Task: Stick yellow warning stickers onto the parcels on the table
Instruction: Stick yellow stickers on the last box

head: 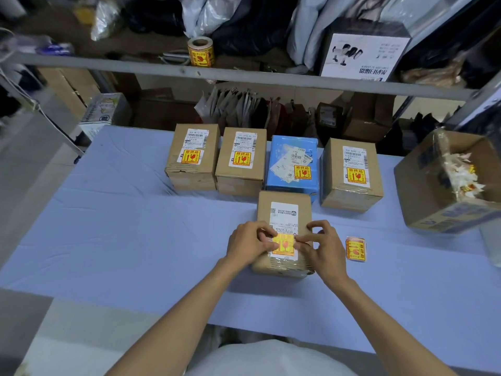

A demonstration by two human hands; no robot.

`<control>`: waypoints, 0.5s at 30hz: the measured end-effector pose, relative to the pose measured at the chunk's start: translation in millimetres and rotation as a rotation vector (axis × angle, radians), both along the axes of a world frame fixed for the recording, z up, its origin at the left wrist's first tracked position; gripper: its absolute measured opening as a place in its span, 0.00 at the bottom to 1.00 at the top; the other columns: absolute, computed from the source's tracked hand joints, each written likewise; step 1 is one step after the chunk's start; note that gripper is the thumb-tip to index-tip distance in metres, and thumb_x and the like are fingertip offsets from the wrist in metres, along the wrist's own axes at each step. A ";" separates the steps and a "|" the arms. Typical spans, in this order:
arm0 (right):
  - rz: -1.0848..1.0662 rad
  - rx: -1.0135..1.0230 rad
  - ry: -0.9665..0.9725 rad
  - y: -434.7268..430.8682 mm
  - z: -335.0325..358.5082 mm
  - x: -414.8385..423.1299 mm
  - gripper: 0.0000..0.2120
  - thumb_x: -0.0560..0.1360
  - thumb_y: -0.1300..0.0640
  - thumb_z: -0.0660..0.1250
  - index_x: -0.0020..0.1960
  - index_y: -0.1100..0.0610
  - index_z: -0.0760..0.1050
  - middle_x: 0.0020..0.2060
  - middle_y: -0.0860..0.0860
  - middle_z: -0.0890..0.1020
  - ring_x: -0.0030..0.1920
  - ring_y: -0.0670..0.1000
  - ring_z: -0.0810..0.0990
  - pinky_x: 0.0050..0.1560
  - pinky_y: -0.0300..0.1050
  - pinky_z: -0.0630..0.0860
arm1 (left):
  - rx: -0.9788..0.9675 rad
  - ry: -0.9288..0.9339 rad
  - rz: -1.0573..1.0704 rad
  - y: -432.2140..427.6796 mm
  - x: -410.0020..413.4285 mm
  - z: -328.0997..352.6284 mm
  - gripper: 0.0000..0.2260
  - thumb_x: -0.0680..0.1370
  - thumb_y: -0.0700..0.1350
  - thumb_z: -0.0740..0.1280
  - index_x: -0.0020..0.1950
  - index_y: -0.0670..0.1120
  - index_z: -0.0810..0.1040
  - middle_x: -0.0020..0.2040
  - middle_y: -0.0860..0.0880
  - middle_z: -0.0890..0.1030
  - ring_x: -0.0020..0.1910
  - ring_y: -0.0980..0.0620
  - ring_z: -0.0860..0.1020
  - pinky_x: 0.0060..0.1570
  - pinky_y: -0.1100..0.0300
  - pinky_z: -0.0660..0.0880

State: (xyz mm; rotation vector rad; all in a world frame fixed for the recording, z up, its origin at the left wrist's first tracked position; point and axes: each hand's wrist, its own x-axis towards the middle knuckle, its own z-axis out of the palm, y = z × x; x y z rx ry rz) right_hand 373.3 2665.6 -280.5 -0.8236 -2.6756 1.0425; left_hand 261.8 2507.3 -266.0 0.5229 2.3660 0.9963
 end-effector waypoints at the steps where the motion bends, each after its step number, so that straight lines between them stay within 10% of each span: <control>1: -0.008 -0.027 0.014 0.2 1.0 -0.5 0.06 0.67 0.53 0.77 0.44 0.49 0.85 0.54 0.45 0.77 0.54 0.49 0.73 0.40 0.41 0.68 | 0.012 -0.013 0.029 0.6 -0.4 -0.2 0.09 0.65 0.50 0.78 0.43 0.54 0.82 0.31 0.57 0.78 0.37 0.56 0.78 0.42 0.57 0.75; 12: 0.167 -0.057 -0.059 3.4 5.2 -10.8 0.12 0.67 0.60 0.76 0.49 0.50 0.85 0.52 0.44 0.76 0.54 0.46 0.70 0.51 0.46 0.73 | -0.023 -0.052 0.001 5.1 -3.1 2.8 0.13 0.66 0.46 0.78 0.45 0.51 0.78 0.32 0.57 0.75 0.35 0.56 0.74 0.36 0.61 0.67; 15: 0.073 -0.074 -0.035 5.1 13.0 -18.3 0.11 0.71 0.63 0.72 0.51 0.54 0.84 0.50 0.49 0.80 0.52 0.49 0.76 0.49 0.44 0.74 | 0.111 -0.216 0.170 10.8 -9.5 8.7 0.12 0.74 0.39 0.67 0.55 0.48 0.70 0.49 0.50 0.73 0.49 0.53 0.75 0.46 0.60 0.71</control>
